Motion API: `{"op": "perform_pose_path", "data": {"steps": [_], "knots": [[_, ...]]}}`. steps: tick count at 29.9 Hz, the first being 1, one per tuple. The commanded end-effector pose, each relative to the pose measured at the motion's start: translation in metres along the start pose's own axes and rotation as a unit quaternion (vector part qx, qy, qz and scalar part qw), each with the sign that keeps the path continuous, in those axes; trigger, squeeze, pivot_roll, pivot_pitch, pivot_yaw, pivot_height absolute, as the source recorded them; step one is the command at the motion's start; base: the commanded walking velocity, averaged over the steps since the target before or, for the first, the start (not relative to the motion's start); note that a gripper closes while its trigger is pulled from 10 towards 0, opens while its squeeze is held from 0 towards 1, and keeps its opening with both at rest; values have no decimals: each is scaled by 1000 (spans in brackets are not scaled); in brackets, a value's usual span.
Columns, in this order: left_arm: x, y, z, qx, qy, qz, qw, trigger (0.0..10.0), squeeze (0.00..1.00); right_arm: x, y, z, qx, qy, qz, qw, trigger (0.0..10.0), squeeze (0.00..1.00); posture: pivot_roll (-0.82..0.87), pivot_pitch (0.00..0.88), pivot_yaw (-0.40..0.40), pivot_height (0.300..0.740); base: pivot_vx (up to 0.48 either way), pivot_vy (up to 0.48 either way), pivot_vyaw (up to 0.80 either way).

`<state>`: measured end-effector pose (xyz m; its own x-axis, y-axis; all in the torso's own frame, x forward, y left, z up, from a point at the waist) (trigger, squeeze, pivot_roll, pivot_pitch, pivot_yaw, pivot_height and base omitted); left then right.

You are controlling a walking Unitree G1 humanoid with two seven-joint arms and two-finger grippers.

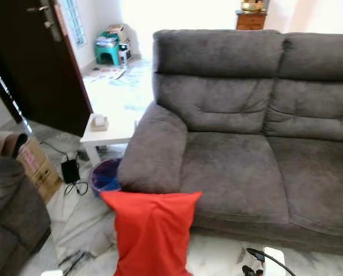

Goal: Move the pillow to the sofa from floor

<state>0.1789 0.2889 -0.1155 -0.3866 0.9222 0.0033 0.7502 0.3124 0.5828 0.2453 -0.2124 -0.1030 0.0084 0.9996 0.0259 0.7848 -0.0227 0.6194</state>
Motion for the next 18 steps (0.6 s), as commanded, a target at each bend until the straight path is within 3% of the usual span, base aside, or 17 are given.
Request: {"op": "perform_pose_path", "data": {"steps": [1,18], "knots": [[3,-4,-1,6,3,8,1000,10000,0,-3,0,0,0,-4,1,1000,10000,0,136,0,34,740,0,0,0],[-2,-5,-1,7,-11,2,1000,10000,0,-5,0,-1,1,-8,0,1000,10000,0,129,0,26,740,0,0,0]]}}
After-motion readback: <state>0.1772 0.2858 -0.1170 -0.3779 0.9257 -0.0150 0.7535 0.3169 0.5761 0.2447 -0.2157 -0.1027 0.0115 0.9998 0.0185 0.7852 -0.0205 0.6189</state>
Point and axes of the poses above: a point about 5 cm out from each wrist's last joint towards the gripper, its own z axis pointing out of the wrist towards the gripper, its own y axis along the axis of the wrist's last joint, x = y × z, the point moved 5 cm from there along z, pointing out of the wrist towards the gripper, and after that the axes turned 12 degrees about -z, right-handed, at the moved point
